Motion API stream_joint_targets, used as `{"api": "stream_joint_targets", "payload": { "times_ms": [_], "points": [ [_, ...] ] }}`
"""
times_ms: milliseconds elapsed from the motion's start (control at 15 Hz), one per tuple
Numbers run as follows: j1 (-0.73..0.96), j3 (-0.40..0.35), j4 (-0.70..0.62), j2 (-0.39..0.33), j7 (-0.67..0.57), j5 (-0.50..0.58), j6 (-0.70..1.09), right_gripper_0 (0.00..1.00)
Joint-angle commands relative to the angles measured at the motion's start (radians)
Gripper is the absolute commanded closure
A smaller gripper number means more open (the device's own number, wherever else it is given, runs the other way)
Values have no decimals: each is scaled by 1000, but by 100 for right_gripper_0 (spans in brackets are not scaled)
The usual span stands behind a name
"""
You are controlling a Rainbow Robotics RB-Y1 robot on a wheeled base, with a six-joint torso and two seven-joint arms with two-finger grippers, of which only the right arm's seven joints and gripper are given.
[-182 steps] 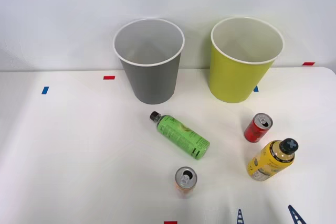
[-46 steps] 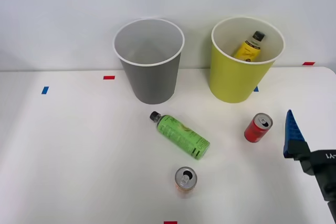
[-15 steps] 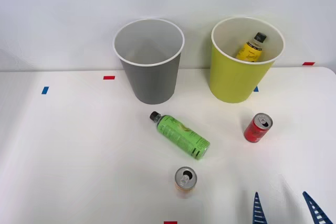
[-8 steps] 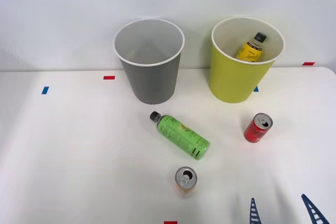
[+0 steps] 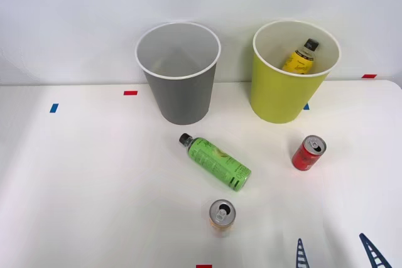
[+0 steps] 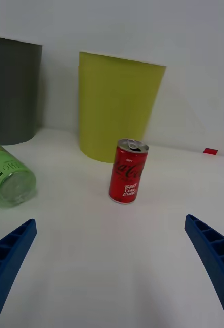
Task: Put cans in the gray bin, plastic bottles in the light green bin
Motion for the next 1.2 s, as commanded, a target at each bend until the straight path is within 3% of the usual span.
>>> {"api": "stream_joint_targets", "payload": {
  "times_ms": [67,1200],
  "points": [
    [0,-11,0,3,5,18,0,0],
    [0,-11,0,3,5,18,0,0]
  ]
}}
